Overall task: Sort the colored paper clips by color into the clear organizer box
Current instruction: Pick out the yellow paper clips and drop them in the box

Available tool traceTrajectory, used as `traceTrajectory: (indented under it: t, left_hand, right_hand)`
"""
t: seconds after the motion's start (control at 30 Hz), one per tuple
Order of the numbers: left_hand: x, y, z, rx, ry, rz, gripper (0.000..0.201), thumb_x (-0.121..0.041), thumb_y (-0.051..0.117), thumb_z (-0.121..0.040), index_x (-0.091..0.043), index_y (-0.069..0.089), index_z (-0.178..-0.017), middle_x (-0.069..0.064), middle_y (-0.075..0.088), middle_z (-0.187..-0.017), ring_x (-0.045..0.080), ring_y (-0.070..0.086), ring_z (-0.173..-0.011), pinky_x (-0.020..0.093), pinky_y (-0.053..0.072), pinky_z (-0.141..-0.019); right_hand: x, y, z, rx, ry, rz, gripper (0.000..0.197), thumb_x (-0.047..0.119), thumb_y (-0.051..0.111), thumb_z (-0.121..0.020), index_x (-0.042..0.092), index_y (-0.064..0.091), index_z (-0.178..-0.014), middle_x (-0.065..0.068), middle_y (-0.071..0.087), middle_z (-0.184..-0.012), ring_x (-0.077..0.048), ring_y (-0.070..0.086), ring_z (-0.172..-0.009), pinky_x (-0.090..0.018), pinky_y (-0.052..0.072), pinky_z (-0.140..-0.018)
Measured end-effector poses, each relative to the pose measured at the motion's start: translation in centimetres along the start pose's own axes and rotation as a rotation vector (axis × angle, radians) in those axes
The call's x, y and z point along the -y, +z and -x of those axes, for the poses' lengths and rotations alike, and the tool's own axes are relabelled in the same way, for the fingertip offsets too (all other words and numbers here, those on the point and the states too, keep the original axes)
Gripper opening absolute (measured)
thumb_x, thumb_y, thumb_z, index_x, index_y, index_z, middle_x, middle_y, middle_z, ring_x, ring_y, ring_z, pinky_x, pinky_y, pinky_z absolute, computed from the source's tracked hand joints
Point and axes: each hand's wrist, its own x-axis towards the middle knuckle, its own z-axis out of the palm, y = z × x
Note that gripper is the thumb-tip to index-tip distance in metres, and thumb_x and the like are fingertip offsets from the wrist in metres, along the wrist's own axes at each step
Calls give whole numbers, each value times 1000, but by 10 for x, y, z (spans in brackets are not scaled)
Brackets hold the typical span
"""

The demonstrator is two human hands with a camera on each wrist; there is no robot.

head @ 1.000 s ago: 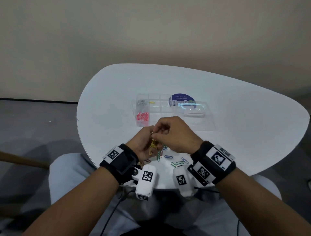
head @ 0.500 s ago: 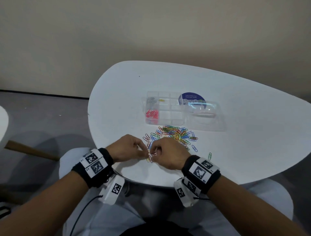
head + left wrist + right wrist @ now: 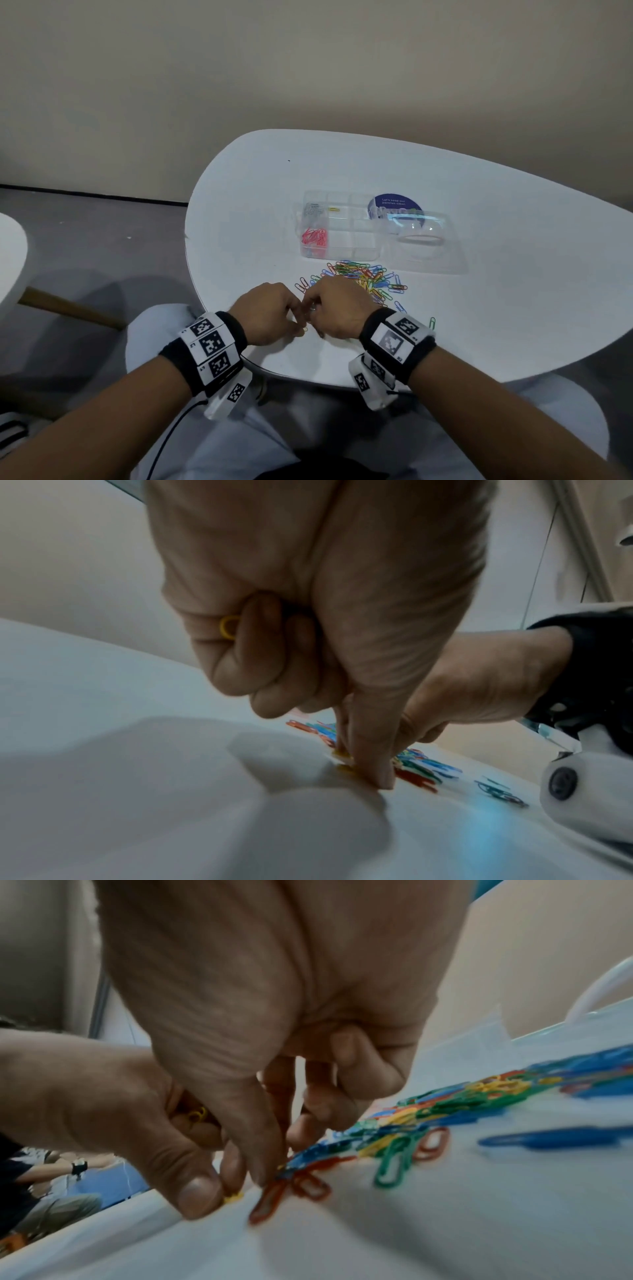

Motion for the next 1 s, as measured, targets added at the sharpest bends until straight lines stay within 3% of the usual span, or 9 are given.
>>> traceTrajectory:
  t: [0.2,0.3,0.5,0.57,0.63,0.73,0.8,0.9,1.0]
  left_hand:
    - [4,2,1,26,-3,-82,18,-37,65,-86,-31,65,-70,-16,60,-64,4,55,-65,26,45,-65]
    - [4,3,-1,45,12,-68,17,-33,61,-88,-26,63,-73,-13,66,-73,8,60,-72,29,51,-70]
    - [-2,9,-4,-22,-80,-27,21,-31,58,-85,-13,64,-78,-2,67,-78,16,61,-74,34,51,-70]
    - [-9,4,-7,-57,-137,189,25,-24,57,-85,-6,59,-69,4,61,-66,16,52,-60,33,44,-59]
    - [-19,-3,-11,-93,-275,607,27,-17,53,-85,-10,48,-60,3,44,-54,15,34,-45,26,29,-44]
    - [-33,-10,-21,-8,-459,1272,24,-14,41,-81,-20,32,-61,-2,28,-51,11,18,-39,17,11,-37]
    - [-40,-11,-29,76,-472,1572,21,-14,37,-79,-21,30,-61,-3,30,-53,10,18,-38,16,9,-35]
    - [-50,-10,-39,100,-432,1802,18,-14,34,-79,-19,34,-62,-1,38,-55,8,22,-36,18,9,-35]
    - [-66,-4,-44,131,-397,1843,17,-13,32,-79,-15,43,-65,-3,41,-52,7,23,-34,17,11,-33]
  right_hand:
    - [0,4,-10,59,39,93,5,18,64,-81,18,69,-78,1,71,-82,-23,68,-82,-37,58,-76]
    - [-2,0,-11,96,34,133,3,15,65,-79,14,68,-79,-3,71,-83,-25,68,-80,-41,59,-74]
    - [-5,3,7,-9,-23,151,4,15,61,-76,17,65,-74,0,68,-81,-24,64,-77,-34,54,-69]
    - [-9,1,13,-87,-4,61,4,18,61,-76,20,64,-73,4,67,-84,-20,62,-81,-31,51,-70]
    - [-15,-8,16,-181,32,-56,5,21,63,-77,22,64,-72,7,67,-83,-15,62,-81,-32,53,-74]
    - [-28,-22,14,-329,82,-243,6,20,66,-76,22,67,-71,9,69,-76,-9,64,-75,-33,55,-73]
    - [-36,-29,12,-423,120,-371,6,16,68,-77,21,69,-75,9,69,-74,-2,61,-66,-27,53,-67]
    - [-38,-39,13,-508,124,-572,12,9,71,-78,21,70,-77,7,67,-71,3,53,-52,-18,45,-59]
    - [-29,-44,19,-512,76,-637,17,8,71,-78,23,68,-74,5,68,-72,0,57,-53,-19,46,-58]
